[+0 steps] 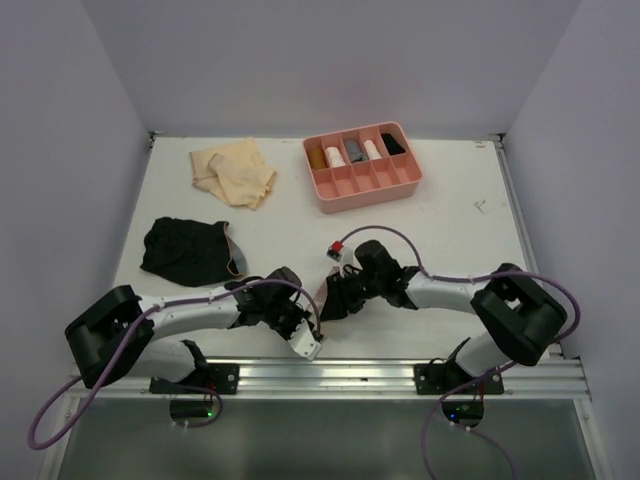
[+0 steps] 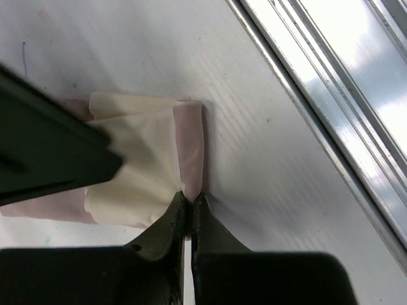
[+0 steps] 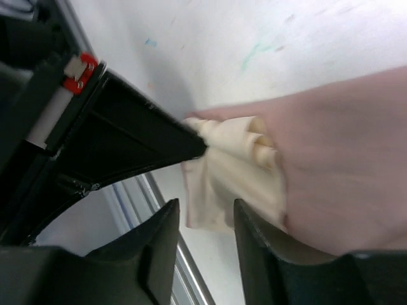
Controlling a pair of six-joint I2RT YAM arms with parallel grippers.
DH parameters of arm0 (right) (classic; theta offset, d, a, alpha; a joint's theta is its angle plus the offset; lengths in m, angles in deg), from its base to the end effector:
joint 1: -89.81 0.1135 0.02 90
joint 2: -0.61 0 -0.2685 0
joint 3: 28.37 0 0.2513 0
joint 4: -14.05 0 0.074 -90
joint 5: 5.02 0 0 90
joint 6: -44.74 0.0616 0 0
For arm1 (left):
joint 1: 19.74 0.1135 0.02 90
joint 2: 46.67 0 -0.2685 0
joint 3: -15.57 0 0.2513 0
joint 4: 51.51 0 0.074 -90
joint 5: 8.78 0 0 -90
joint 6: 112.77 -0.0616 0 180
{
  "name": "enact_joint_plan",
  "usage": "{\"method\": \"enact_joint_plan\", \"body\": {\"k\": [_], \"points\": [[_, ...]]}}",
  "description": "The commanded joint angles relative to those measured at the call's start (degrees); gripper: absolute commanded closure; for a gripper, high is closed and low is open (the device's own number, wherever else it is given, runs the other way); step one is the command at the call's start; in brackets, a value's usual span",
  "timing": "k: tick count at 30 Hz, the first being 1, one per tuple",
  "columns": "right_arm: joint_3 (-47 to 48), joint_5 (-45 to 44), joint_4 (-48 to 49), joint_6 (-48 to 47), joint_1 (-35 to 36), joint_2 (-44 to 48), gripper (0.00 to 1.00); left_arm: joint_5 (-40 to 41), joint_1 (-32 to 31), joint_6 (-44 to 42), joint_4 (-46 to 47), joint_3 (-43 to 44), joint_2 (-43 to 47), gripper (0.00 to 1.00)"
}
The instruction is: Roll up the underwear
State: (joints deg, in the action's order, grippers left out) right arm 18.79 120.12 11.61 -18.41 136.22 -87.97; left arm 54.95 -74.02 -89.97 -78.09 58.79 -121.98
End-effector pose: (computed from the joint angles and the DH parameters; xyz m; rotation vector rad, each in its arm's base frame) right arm 0.1753 0.2356 0.1295 -0.7698 2.4473 1.2922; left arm 0.1133 -0.2043 0.1293 2.2670 1.0821 -0.5021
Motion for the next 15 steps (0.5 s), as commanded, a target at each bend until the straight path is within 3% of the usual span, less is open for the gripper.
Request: {"method": "enact_joint_plan", "body": {"k": [1, 5, 9, 11, 13, 15], "points": [[5.1, -9.0, -9.9, -4.4, -4.9, 7.6, 0.53, 1.1, -0.5, -0.2, -11.7, 3.3, -1.6, 1.00], [9.4, -20.6, -18.0, -6.9, -8.2, 18.5, 0.39, 1.1, -0.5, 8.1, -18.5, 7.1, -5.1, 1.00], [14.2, -28.6, -26.4, -8.8, -10.6, 23.3, 0.27, -1.0, 0.0, 16.9, -21.3, 11.2, -10.2, 1.00], [16.4, -31.6, -30.3, -8.7, -11.1, 24.4, 0.32, -2.6, 1.3, 21.3, -23.0, 13.5, -13.3, 1.00], [18.5, -32.3, -33.2, -9.1, -11.2, 26.2, 0.44, -5.3, 2.5, 23.8, -25.1, 15.3, -15.9, 1.00], [18.8, -32.1, -35.2, -9.5, -11.3, 28.3, 0.46, -7.3, 5.0, 25.1, -27.1, 18.6, -20.1, 1.00]]}}
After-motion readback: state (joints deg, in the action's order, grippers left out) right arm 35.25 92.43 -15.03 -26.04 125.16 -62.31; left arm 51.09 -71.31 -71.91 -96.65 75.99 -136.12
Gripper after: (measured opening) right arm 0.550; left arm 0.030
